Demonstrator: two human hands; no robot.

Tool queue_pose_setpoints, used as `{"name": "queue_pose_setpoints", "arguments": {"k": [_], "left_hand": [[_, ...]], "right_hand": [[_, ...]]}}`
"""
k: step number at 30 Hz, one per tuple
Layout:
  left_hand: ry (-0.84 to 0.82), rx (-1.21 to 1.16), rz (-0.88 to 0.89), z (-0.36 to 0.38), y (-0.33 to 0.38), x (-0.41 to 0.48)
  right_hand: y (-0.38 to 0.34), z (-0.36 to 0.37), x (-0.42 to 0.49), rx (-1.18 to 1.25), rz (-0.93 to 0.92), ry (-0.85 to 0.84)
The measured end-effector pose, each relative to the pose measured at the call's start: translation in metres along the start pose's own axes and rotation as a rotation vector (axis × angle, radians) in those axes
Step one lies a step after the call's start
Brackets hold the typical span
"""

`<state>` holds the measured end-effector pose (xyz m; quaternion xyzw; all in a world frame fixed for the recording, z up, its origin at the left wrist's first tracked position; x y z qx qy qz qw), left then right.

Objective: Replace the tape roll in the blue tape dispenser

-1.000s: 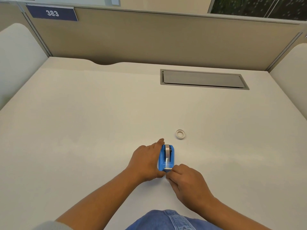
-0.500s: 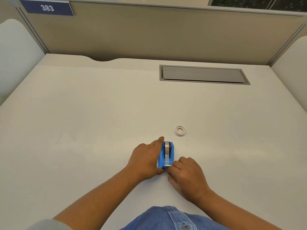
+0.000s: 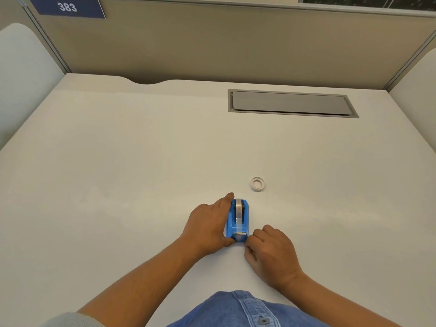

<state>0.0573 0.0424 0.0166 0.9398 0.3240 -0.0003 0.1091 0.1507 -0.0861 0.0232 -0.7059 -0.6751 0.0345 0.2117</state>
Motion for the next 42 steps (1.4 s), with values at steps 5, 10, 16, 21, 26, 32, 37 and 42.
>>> {"name": "queue_pose_setpoints", "arguments": {"k": [5, 10, 16, 21, 26, 32, 37, 42], "left_hand": [[0.012, 0.004, 0.003, 0.000, -0.001, 0.000], [0.004, 0.006, 0.002, 0.001, 0.000, 0.000], [0.005, -0.005, 0.000, -0.001, 0.000, -0.001], [0.009, -0.027, 0.012, -0.003, 0.001, -0.003], [-0.001, -0.033, 0.007, -0.003, 0.002, -0.002], [0.005, -0.042, 0.012, -0.003, 0.002, -0.003], [-0.019, -0.073, -0.005, 0.000, 0.001, -0.004], [-0.070, -0.202, 0.063, -0.011, 0.000, -0.005]], "right_hand": [[0.026, -0.001, -0.011, 0.273, 0.450, -0.023], [0.023, -0.006, 0.002, 0.442, 0.453, -0.016], [0.016, -0.004, 0.011, 0.425, 0.470, 0.006], [0.019, 0.000, 0.011, 0.408, 0.476, -0.001], [0.019, 0.005, 0.011, 0.370, 0.451, -0.034], [0.017, 0.009, 0.015, 0.341, 0.422, -0.091], [0.022, 0.011, 0.017, 0.449, 0.441, -0.110], [0.033, 0.007, 0.012, 0.491, 0.413, -0.211]]}}
Point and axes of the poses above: each hand's wrist, its own x-axis towards the middle knuckle, its own z-axis out of the palm, y = z × x, the point moved 5 cm from there along x, towards the middle knuckle, and after that the axes turned 9 degrees about x, right-handed, at the moved point
